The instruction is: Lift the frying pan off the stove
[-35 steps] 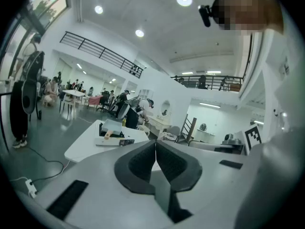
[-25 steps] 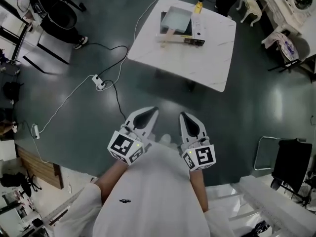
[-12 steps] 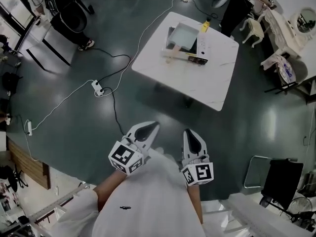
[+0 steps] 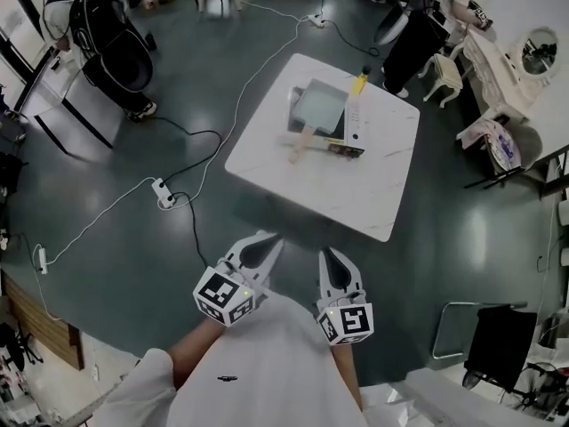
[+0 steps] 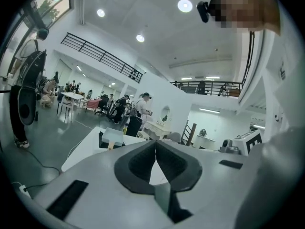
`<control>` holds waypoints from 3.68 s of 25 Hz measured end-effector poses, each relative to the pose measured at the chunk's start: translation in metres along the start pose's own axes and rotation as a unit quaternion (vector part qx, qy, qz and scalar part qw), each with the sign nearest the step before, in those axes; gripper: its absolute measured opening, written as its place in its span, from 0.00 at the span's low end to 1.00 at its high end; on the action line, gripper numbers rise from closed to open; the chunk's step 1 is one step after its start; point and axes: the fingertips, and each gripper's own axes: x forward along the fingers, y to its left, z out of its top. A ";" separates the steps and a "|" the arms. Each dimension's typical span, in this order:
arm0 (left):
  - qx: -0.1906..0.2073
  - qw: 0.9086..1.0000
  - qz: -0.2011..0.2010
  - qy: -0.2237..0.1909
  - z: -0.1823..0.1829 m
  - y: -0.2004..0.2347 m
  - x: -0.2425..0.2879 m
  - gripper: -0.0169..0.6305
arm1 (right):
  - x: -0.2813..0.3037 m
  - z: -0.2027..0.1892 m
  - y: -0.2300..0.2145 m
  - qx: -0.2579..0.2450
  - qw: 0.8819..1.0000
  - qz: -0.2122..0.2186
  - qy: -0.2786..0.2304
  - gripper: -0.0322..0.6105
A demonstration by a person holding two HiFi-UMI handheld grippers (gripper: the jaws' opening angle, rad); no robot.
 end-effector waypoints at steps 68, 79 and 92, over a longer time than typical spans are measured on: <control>-0.315 0.918 -0.140 0.194 -0.044 0.265 0.261 0.33 | 0.294 -0.019 -0.103 0.086 0.991 -0.005 0.102 0.17; -0.362 0.880 -0.195 0.237 -0.085 0.266 0.306 0.44 | 0.308 -0.071 -0.116 0.145 0.979 0.016 0.145 0.27; -0.431 0.822 -0.273 0.252 -0.102 0.249 0.324 0.26 | 0.311 -0.111 -0.116 0.198 0.960 0.041 0.193 0.34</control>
